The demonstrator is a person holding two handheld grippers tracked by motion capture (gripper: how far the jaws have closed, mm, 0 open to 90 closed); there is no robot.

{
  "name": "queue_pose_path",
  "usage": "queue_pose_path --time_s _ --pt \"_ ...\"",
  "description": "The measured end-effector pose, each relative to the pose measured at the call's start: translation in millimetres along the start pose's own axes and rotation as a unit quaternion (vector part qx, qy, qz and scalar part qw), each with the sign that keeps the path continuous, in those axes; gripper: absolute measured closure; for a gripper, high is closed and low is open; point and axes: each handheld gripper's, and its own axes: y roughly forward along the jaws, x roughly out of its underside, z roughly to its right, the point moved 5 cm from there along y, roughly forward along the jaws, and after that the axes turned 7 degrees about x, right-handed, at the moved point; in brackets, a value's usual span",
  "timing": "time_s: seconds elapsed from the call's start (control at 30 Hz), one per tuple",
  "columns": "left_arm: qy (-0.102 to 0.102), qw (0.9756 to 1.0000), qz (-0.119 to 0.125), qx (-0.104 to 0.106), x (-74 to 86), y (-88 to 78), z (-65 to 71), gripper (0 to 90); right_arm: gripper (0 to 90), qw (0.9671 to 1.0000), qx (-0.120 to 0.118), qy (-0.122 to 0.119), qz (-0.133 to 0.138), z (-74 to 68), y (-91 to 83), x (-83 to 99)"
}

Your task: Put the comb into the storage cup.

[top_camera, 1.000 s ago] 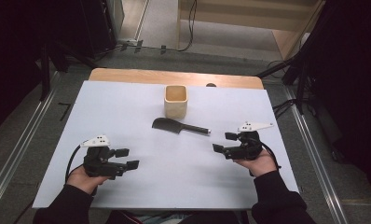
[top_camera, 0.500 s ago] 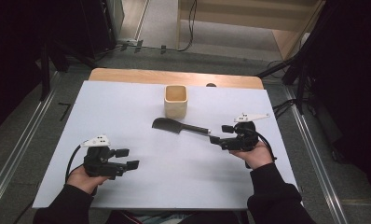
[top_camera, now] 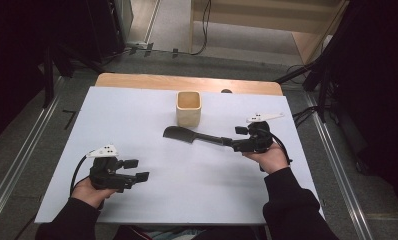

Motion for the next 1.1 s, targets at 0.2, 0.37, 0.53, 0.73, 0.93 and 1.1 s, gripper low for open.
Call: queue_pose_path --time_s 0.2,0.37,0.53,0.73,0.93,1.1 --pt "0.0 1.0 0.0 0.0 0.0 0.0 0.0 27.1 20.6 1.0 0.0 0.001 0.002 1.3 6.6 -7.9" --pt "0.001 1.0 0.001 0.001 0.1 -0.2 0.1 27.1 20.7 1.0 0.001 -0.004 0.0 0.4 13.1 -14.1" --pt "0.001 1.0 0.001 -0.001 0.1 -0.4 -0.1 27.1 21.0 1.0 0.0 -0.007 0.0 -0.3 20.1 -21.7" --pt "0.0 1.0 0.002 -0.001 0.0 -0.7 -0.1 27.1 21.4 1.0 0.0 -0.009 0.0 -1.9 27.5 -29.9" --pt "0.002 1.0 0.002 0.0 -0.4 -1.1 0.5 27.1 23.8 0.9999 0.008 -0.01 0.002 -0.6 35.5 -35.1" --pt "0.001 1.0 0.003 0.001 -0.4 -0.6 0.5 27.1 24.2 0.9999 0.014 -0.006 0.003 3.5 43.0 -36.7"
